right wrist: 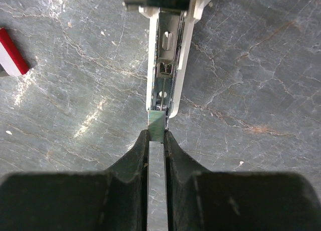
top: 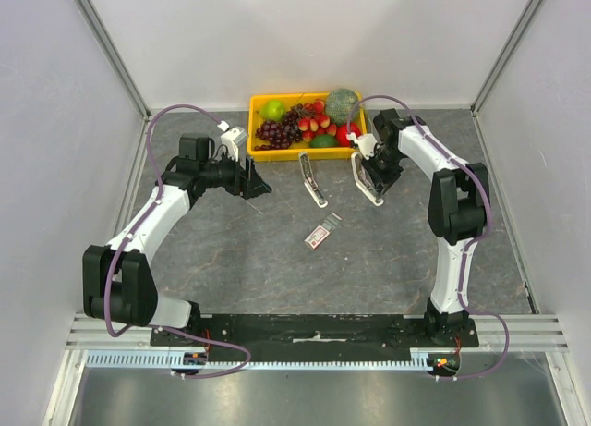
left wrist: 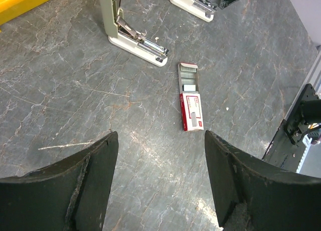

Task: Load the staples into the stapler
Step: Install the staple into the stapler.

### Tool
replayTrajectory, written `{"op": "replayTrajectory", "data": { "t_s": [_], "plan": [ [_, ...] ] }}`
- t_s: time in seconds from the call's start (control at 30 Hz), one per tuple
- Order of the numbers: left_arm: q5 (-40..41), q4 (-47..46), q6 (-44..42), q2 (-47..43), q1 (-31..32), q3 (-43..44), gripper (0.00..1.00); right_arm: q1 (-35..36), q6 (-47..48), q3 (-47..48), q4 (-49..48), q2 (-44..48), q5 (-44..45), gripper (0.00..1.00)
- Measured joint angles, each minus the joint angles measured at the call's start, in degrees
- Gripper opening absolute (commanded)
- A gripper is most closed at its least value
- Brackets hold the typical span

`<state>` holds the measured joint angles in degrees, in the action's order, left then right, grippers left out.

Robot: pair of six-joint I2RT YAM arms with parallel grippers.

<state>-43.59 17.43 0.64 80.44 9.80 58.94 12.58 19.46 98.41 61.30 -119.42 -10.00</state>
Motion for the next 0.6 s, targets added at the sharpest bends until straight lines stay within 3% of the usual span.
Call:
{"op": "replayTrajectory", "data": {
  "t_s": [0.6],
  "plan": [
    [0.0, 0.0, 0.0, 0.0, -0.1, -0.2, 0.76, -0.7, 0.0, 0.4, -0.2, 0.1, 0.9, 0.04]
  ]
}}
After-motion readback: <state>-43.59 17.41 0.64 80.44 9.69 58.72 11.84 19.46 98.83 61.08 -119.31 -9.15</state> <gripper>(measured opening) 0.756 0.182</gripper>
